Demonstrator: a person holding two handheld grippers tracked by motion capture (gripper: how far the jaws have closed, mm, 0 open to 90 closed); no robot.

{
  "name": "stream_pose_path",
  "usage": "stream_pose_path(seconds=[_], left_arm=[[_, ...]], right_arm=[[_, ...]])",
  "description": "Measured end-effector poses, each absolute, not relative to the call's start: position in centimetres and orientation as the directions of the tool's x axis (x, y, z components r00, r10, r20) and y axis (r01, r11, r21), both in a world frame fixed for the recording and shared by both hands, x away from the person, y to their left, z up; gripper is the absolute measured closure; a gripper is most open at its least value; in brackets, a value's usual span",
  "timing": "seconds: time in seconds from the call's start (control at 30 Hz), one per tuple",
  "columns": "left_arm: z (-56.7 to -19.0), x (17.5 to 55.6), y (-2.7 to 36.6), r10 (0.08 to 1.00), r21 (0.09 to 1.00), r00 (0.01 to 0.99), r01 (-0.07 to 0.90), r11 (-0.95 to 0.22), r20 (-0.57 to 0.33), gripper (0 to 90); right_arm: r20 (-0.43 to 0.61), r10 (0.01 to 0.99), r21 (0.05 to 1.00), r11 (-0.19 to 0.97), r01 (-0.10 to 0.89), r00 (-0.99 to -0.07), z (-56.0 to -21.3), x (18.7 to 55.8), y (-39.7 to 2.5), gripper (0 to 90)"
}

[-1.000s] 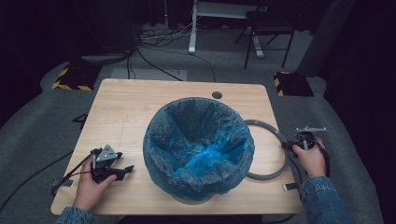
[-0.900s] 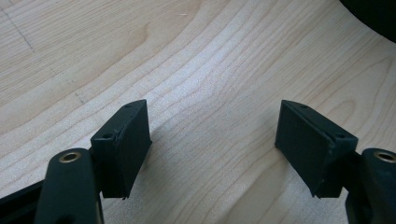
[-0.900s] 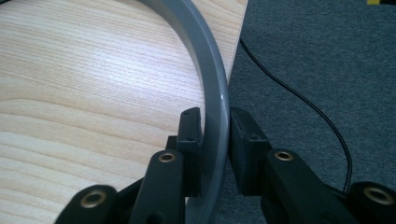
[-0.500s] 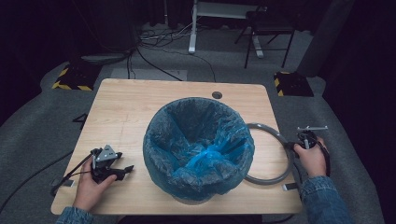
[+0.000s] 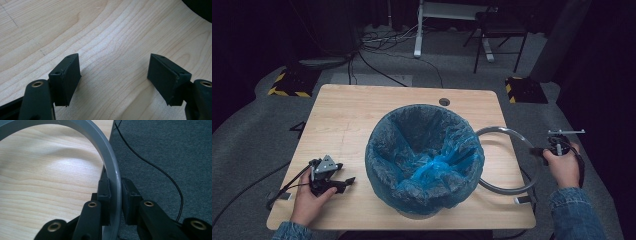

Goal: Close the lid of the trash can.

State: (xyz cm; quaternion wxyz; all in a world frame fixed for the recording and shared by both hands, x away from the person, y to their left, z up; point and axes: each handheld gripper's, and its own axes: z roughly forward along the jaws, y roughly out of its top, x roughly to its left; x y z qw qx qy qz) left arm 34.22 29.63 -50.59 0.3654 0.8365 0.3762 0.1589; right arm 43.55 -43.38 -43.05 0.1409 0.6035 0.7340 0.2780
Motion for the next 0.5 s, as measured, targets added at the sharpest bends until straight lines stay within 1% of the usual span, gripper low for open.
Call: stream_pose_path(seconds=[0.33, 0.5], left_arm=[[-50.6, 34.2, 29.6, 0.745, 0.731, 0.667, 0.513, -0.450, -0.010, 26.4], [-50.6, 34.2, 29.6, 0.745, 0.731, 0.667, 0.514, -0.450, -0.010, 26.3]], right_arm=[[0.119, 0.970, 0.598, 0.102, 0.795, -0.214, -39.4, 42.7, -45.1, 79.2], [0.112, 0.969, 0.615, 0.107, 0.781, -0.221, -38.0, 42.4, -45.4, 79.2]])
